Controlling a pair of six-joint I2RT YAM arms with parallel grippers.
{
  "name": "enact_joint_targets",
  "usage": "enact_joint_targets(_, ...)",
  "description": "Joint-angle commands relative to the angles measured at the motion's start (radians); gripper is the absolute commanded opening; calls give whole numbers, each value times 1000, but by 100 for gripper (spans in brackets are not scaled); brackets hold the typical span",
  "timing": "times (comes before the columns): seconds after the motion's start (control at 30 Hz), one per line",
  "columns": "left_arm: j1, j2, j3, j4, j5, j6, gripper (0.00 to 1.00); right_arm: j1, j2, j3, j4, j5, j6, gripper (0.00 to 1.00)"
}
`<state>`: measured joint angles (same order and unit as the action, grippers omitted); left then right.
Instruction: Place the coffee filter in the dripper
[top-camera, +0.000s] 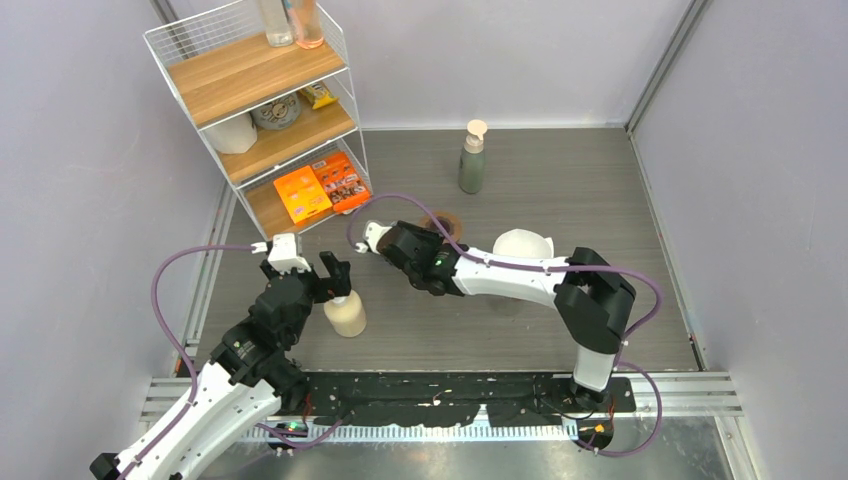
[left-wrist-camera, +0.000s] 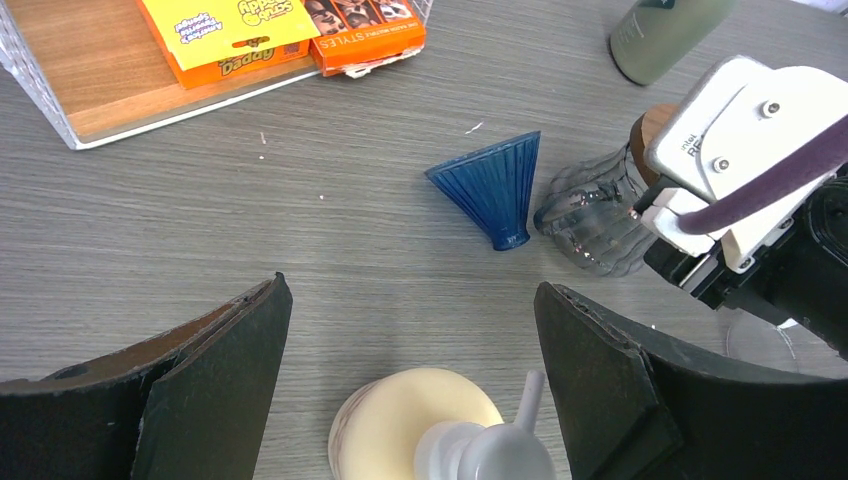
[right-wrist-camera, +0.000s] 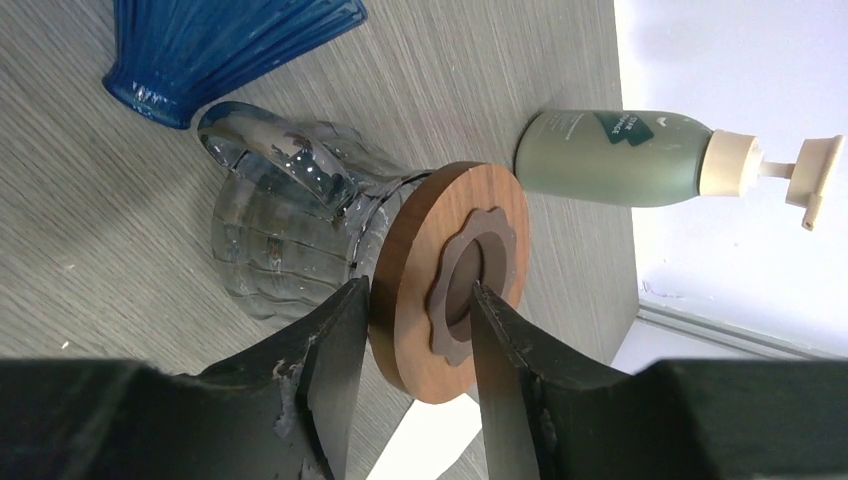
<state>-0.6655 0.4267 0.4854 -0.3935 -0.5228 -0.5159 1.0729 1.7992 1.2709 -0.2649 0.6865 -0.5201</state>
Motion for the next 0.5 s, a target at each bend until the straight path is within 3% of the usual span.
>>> enact_joint_targets(0.0,3,-14,1,43,0,-5,99,7,18,59,34,-4,55,48)
enact_joint_targets(0.27,4,-16,0,44,1,-6,100,7,33,97,39,-43,112,51)
enact_joint_targets(0.47,4,-21,1,42,0,-8,100,7,25,133,33,-41,166,61)
